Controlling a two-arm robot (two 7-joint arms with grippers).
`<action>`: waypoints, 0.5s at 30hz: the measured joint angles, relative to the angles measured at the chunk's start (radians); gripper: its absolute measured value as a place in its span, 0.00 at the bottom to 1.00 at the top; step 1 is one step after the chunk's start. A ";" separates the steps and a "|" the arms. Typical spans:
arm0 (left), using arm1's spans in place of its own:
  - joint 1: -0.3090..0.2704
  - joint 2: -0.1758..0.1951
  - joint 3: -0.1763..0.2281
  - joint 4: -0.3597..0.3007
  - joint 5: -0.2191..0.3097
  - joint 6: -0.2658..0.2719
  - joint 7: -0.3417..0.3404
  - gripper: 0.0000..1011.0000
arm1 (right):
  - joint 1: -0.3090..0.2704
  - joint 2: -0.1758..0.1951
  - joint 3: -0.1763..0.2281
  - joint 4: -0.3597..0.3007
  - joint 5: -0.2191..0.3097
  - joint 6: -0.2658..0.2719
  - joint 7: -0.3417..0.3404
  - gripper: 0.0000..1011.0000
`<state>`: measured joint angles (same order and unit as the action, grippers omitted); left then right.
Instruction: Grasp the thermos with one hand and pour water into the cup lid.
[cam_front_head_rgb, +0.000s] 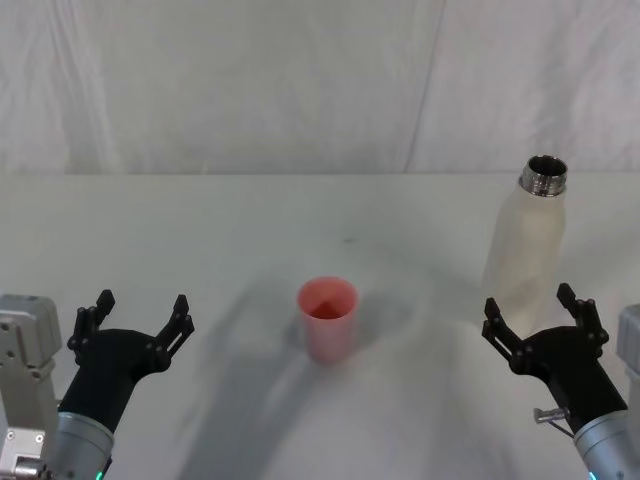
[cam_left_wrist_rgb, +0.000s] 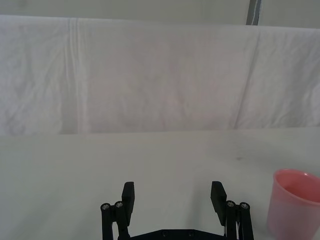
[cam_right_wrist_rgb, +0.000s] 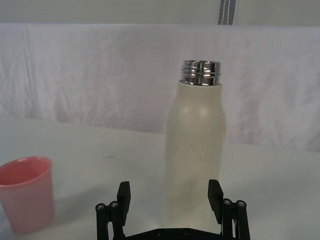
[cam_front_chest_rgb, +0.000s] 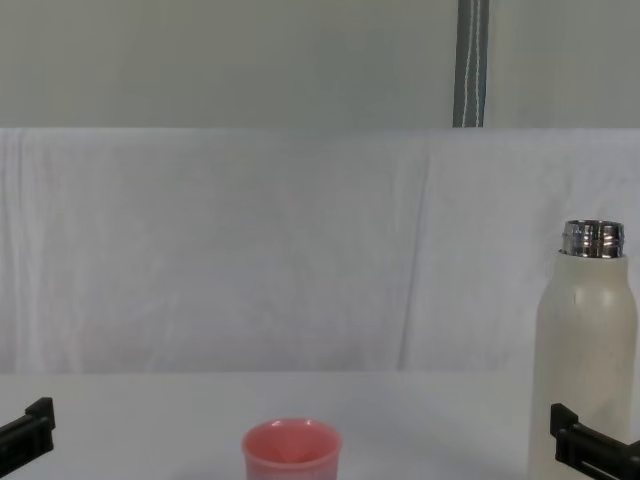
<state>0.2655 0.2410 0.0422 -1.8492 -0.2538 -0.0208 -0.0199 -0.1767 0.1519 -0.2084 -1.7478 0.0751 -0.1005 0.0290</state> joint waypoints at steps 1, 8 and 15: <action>0.000 0.000 0.000 0.000 0.000 0.000 0.000 0.99 | 0.005 -0.004 0.006 0.008 0.005 -0.004 0.008 0.99; 0.000 0.000 0.000 0.000 0.000 0.000 0.000 0.99 | 0.042 -0.028 0.035 0.063 0.037 -0.023 0.051 0.99; 0.000 0.000 0.000 0.000 0.000 0.000 0.000 0.99 | 0.086 -0.062 0.058 0.132 0.053 -0.045 0.072 0.99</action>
<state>0.2655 0.2410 0.0422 -1.8492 -0.2538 -0.0207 -0.0199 -0.0912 0.0902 -0.1507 -1.6163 0.1284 -0.1451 0.1005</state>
